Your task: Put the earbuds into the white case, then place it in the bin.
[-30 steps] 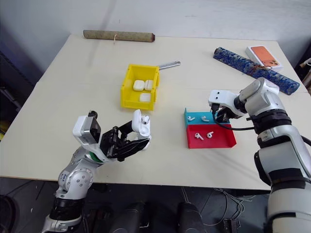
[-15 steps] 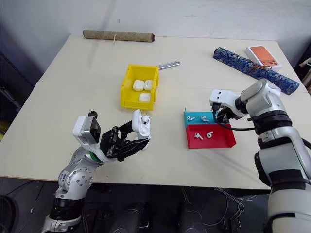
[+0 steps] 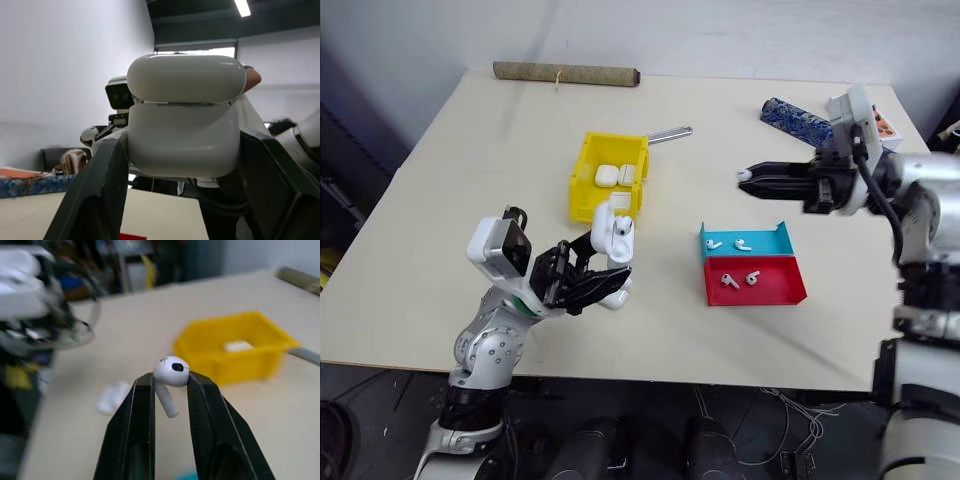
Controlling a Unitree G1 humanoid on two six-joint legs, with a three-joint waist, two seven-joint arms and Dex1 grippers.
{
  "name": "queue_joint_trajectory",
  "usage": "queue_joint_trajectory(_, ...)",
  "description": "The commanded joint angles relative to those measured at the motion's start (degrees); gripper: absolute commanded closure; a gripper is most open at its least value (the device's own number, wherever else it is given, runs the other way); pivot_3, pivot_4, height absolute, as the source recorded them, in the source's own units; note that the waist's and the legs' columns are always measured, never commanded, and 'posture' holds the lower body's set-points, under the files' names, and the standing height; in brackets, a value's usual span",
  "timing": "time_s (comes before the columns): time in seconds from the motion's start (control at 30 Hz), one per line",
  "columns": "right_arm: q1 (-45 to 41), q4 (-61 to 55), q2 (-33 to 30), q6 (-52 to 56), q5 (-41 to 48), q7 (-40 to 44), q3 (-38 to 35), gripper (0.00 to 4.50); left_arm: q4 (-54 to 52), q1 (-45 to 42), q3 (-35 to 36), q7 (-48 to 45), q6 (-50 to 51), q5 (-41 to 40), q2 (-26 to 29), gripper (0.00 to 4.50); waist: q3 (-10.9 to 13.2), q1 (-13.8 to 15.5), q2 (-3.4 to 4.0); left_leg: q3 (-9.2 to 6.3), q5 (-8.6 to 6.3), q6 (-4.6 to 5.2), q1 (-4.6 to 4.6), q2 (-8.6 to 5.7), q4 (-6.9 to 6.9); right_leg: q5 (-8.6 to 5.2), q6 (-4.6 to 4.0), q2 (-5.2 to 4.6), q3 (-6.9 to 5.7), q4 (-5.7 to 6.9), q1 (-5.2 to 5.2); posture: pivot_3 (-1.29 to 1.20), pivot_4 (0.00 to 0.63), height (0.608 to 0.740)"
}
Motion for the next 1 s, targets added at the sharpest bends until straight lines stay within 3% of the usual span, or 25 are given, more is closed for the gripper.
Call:
queue_joint_trajectory(0.03, -0.1, -11.9, 6.0, 15.8, 20.9, -15.4, -9.5, 4.00, 0.4, -1.8, -0.2, -0.3, -0.8, -0.1, -1.0, 1.73, 0.0, 0.0, 0.00, -0.02, 0.01, -0.01, 0.00, 0.01, -0.01, 0.00, 0.00, 0.00, 0.00, 0.01, 0.00, 0.00, 0.150, 0.740)
queue_joint_trajectory(0.23, 5.5, -23.7, 9.8, 19.2, 34.0, -27.5, -9.0, 4.00, 2.2, -3.7, -0.8, 0.0, -0.8, 1.2, -1.8, 1.73, 0.0, 0.9, 0.00, -0.06, 0.00, 0.03, -0.03, -0.08, 0.00, 0.00, -0.01, 0.00, -0.01, -0.01, 0.01, 0.00, 0.150, 0.740)
queue_joint_trajectory(0.43, 7.0, -26.4, 12.0, 14.9, 37.5, -34.9, -7.0, 4.00, 2.4, -4.0, -1.6, 1.0, -1.4, 2.3, -3.7, 1.73, 0.0, 0.9, 0.00, -0.02, 0.02, 0.08, -0.04, -0.12, 0.00, 0.01, 0.00, 0.06, 0.00, 0.02, 0.00, 0.00, 0.150, 0.740)
queue_joint_trajectory(1.0, 10.7, -28.4, 8.4, 8.7, 36.0, -32.7, 1.4, 4.00, 2.4, -4.1, -1.8, 2.6, -2.5, 3.1, -5.6, 1.73, 0.0, 0.9, -0.01, -0.01, 0.03, 0.10, -0.04, -0.11, 0.00, 0.01, 0.00, 0.05, 0.00, 0.01, 0.00, 0.00, 0.150, 0.740)
